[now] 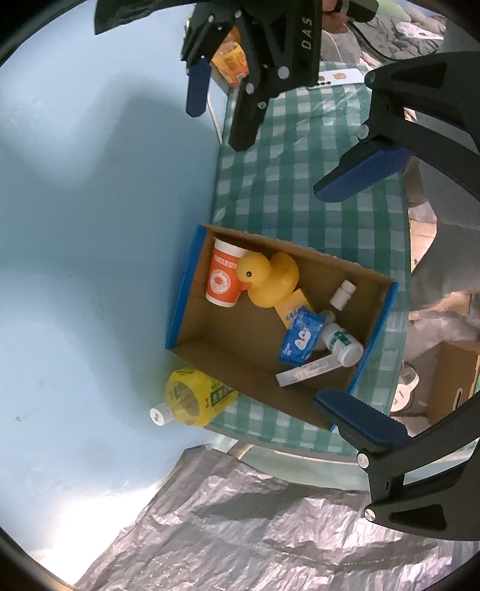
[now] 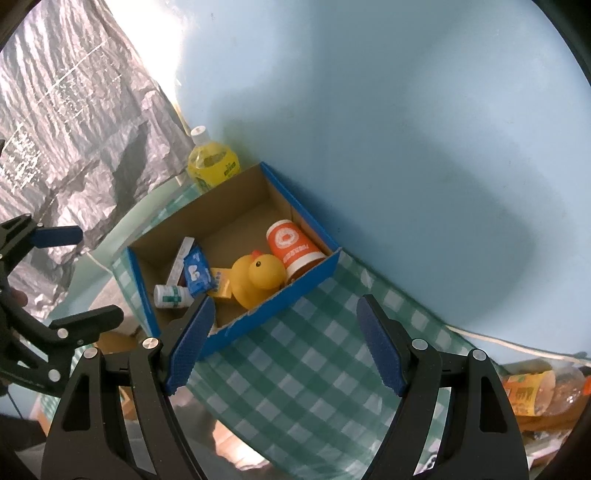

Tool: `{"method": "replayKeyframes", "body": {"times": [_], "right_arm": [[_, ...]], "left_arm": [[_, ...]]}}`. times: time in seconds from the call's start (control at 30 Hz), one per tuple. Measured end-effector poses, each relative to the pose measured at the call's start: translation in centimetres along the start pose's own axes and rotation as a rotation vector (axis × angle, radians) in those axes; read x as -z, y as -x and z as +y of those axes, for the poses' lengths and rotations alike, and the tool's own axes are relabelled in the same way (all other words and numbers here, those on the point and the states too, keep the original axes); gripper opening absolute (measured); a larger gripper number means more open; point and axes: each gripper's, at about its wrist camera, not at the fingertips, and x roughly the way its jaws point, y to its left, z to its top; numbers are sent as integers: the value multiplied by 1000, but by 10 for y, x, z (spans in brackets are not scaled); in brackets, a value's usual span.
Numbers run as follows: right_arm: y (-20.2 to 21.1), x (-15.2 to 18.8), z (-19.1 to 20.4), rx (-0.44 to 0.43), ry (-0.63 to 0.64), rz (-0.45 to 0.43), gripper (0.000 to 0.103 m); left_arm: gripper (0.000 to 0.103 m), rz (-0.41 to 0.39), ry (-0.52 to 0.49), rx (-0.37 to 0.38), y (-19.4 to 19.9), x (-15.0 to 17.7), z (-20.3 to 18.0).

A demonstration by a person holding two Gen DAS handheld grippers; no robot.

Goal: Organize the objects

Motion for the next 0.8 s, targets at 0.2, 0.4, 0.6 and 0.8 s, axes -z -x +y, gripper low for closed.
{"method": "replayKeyframes", "body": {"times": [0.2,0.4,0.6,0.8], "right_arm": [[-2,0,1,1,2,7,79],[-4,2,2,-4,4,8,79],[-8,4,5,1,12,20,79],[-10,5,5,0,7,27,79]], "left_arm": [[102,9,11,-4,-3,1,1],[102,9,28,-17,-3,1,4],[102,14,78,2,-5,2,13],[102,12,56,-23,-4,3,12]]}}
